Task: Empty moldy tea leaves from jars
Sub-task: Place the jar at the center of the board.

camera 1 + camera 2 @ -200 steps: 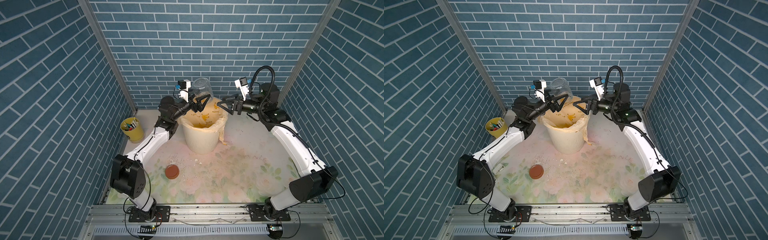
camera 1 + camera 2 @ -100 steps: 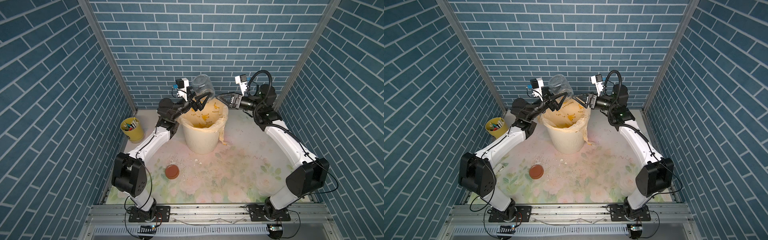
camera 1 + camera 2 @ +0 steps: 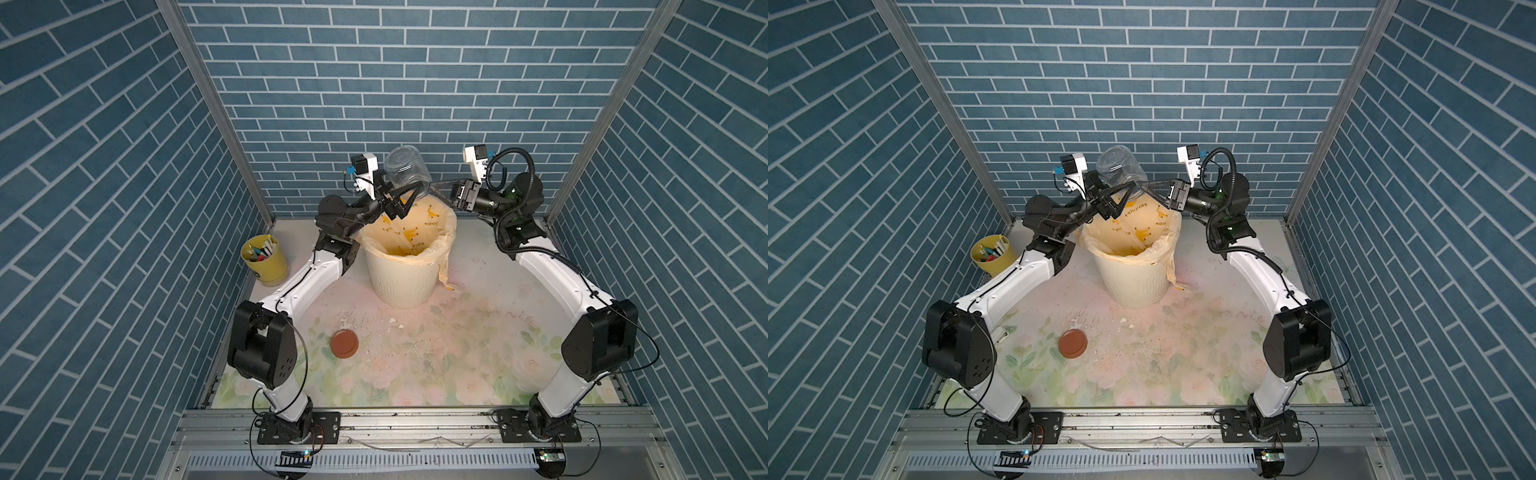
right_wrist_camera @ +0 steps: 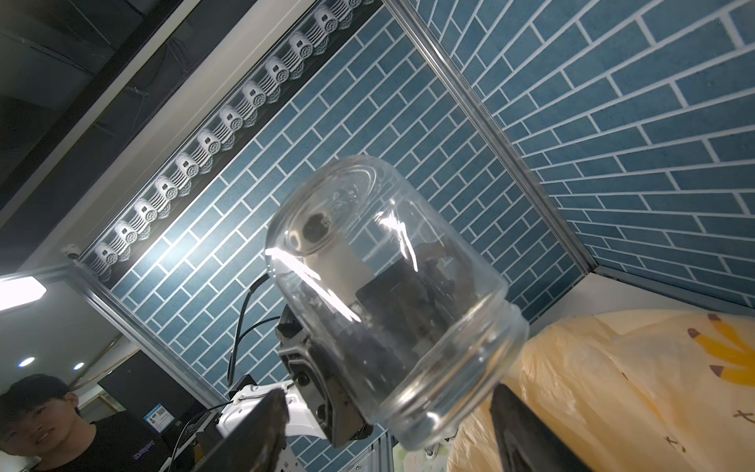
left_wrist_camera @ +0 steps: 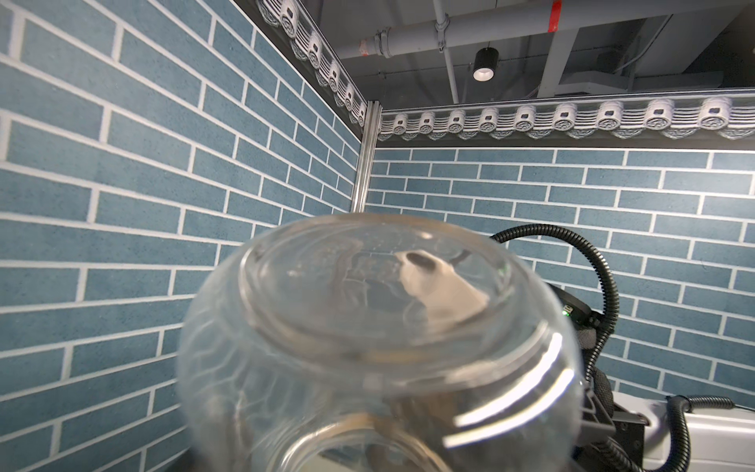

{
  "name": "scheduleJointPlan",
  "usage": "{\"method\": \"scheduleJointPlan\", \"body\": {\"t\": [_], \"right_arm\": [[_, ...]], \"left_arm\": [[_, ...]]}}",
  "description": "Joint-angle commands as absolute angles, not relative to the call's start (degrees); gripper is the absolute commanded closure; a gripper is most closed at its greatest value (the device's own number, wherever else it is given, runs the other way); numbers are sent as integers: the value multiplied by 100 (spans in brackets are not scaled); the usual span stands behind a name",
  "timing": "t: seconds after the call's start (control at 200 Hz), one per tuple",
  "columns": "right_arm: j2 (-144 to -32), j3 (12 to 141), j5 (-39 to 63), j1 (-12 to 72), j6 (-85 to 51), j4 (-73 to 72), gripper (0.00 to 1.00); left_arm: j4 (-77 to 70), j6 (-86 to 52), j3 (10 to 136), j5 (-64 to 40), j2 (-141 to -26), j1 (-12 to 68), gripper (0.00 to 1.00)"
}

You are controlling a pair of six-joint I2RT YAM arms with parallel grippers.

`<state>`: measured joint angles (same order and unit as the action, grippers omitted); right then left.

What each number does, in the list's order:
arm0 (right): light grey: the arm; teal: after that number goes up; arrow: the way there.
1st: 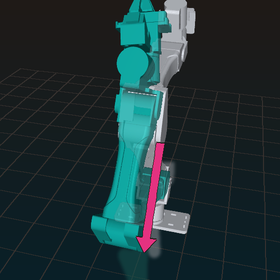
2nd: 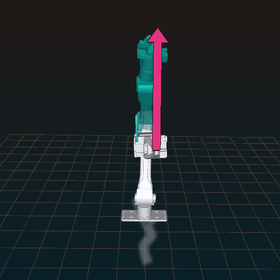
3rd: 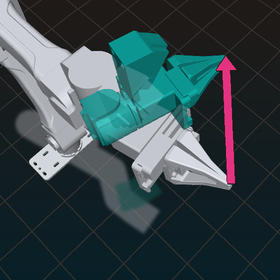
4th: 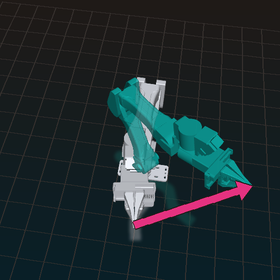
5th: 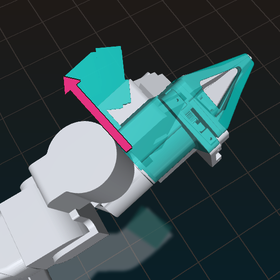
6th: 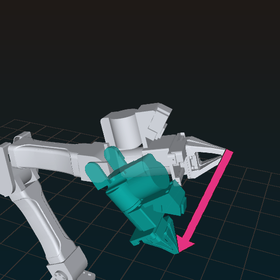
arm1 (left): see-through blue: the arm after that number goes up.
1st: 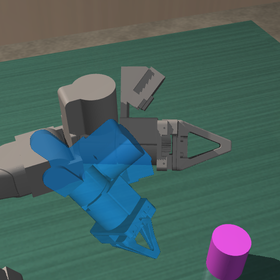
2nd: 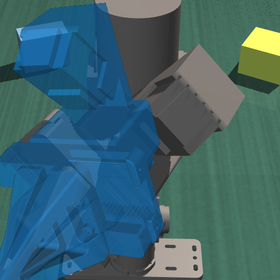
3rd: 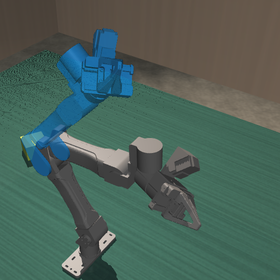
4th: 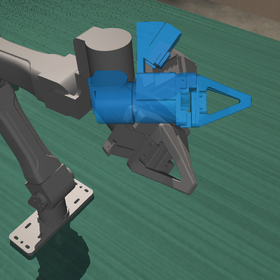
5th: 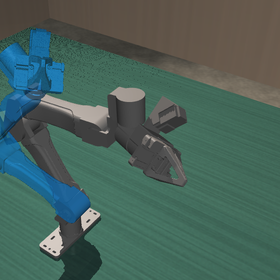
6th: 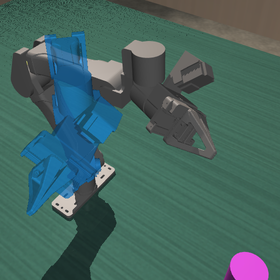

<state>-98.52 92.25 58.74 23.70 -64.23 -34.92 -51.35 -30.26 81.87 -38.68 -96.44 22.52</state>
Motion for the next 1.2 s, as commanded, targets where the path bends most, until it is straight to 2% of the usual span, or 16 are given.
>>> {"method": "scheduleJointPlan", "body": {"t": [0.0, 0.34, 0.535, 0.775, 0.94, 0.985, 1.065, 1.195], "right_arm": [[-9974, 9375, 6003, 2493, -7017, -4203, 22], [-10162, 9635, 5883, 2540, -7572, -4953, 30], [-10417, 9823, 5738, 2555, -8238, -5659, 42], [-10735, 10253, 5616, 2704, -8436, -5803, 50], [-10881, 10538, 5625, 2760, -8499, -5697, 67], [-10897, 10545, 5624, 2756, -8486, -5641, 77], [-10920, 10537, 5592, 2760, -8481, -5592, 100], [-10960, 10659, 5625, 2760, -8349, -5307, 100]], "left_arm": [[-5677, -3112, 8471, -3896, -9657, 2288, 100], [-5824, -3103, 8332, -3963, -9666, 2315, 100], [-5856, -3133, 8318, -3981, -9682, 2314, 100], [-5752, -3124, 8464, -4221, -9761, 2407, 100], [-5739, -3100, 8419, -4281, -9747, 2420, 100], [-5713, -3064, 8405, -4291, -9719, 2412, 100], [-5655, -2980, 8385, -4281, -9678, 2415, 99], [-5501, -2823, 8346, -4348, -9608, 2413, 92]]}}
